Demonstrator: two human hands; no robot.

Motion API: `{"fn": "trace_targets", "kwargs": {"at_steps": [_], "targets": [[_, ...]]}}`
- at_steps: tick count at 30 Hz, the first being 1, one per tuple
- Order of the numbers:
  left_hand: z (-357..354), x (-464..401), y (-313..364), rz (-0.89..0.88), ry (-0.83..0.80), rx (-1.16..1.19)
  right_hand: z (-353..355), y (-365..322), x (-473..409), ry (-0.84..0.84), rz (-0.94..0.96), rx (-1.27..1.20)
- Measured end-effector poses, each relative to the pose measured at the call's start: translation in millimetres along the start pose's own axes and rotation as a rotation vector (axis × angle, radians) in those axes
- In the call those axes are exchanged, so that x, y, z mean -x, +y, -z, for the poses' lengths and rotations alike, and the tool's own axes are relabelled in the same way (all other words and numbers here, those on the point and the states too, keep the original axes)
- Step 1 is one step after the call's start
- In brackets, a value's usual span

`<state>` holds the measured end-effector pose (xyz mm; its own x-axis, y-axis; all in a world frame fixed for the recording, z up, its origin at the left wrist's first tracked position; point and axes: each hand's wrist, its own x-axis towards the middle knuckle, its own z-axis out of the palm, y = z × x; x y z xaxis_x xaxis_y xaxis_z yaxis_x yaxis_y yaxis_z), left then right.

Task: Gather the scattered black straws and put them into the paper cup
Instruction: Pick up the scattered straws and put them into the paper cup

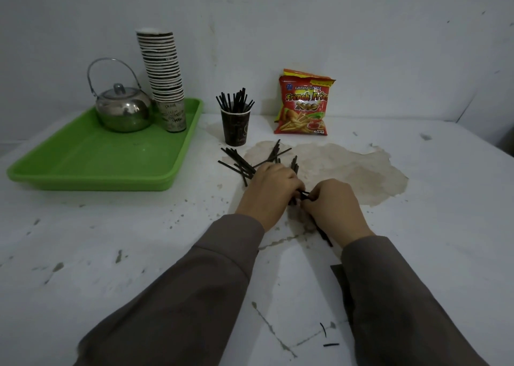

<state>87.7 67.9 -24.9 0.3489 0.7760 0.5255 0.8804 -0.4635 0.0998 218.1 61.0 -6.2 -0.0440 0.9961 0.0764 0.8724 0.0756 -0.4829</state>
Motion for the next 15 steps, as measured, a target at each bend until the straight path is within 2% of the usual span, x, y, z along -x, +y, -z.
{"fn": "trace_targets", "kwargs": {"at_steps": [4, 7, 9, 12, 15], "targets": [[6.5, -1.1, -9.3, 0.061, 0.083, -0.007, 6.3, 2.1, 2.3, 0.001, 0.017, -0.028], [15.9, 1.8, -18.0, 0.154, 0.192, 0.118, 10.7, 3.3, 1.0, 0.009, 0.025, -0.100], [24.0, 4.9, -20.5, 0.280, 0.305, 0.349, 14.1, 1.4, -0.9, -0.004, 0.038, -0.197], [36.3, 4.0, -24.1, 0.557, 0.387, 0.809, 20.5, -7.5, -5.5, -0.039, 0.048, -0.369], [47.3, -1.5, -30.2, 0.658, 0.444, 1.013, 27.4, -23.1, -12.3, -0.103, 0.066, -0.628]]}}
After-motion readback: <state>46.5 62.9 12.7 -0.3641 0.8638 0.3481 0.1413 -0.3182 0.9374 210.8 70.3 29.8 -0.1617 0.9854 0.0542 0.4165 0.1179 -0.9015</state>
